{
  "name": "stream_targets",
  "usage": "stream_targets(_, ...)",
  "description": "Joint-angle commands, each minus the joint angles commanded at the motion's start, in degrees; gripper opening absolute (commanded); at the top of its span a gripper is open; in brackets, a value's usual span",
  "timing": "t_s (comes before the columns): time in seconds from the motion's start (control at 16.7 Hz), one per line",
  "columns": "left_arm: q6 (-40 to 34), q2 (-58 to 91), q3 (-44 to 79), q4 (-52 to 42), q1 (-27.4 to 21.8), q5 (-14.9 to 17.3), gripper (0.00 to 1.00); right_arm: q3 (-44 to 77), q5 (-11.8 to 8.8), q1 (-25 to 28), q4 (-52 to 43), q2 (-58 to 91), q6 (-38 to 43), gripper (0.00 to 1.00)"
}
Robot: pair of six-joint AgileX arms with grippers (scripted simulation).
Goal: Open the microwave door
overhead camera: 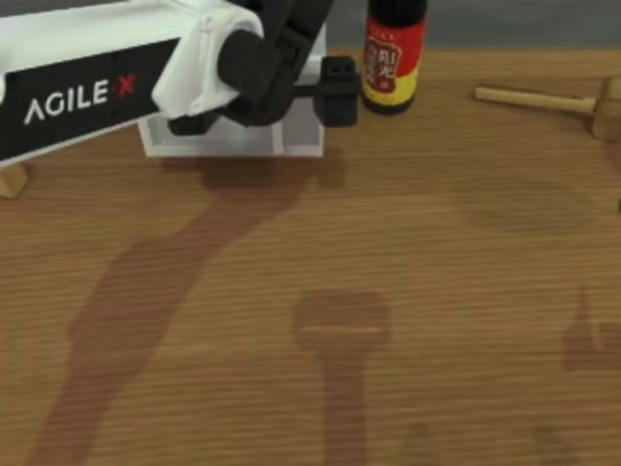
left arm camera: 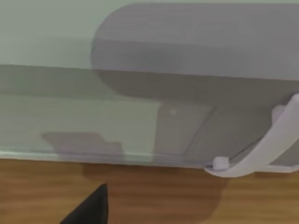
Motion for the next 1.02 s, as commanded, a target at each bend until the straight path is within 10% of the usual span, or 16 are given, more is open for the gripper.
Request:
stream_targets(0.54, 2.44, 10.56, 4.02, 6.97, 2.79, 1.81, 1.0, 0.0, 0.0, 0.0, 0.0, 0.0, 0.0, 1.0)
stream_targets(1.02, 2.44, 10.56, 4.02, 6.97, 2.79, 1.81, 0.4, 0.0, 0.0, 0.0, 0.0, 0.0, 0.0, 1.0)
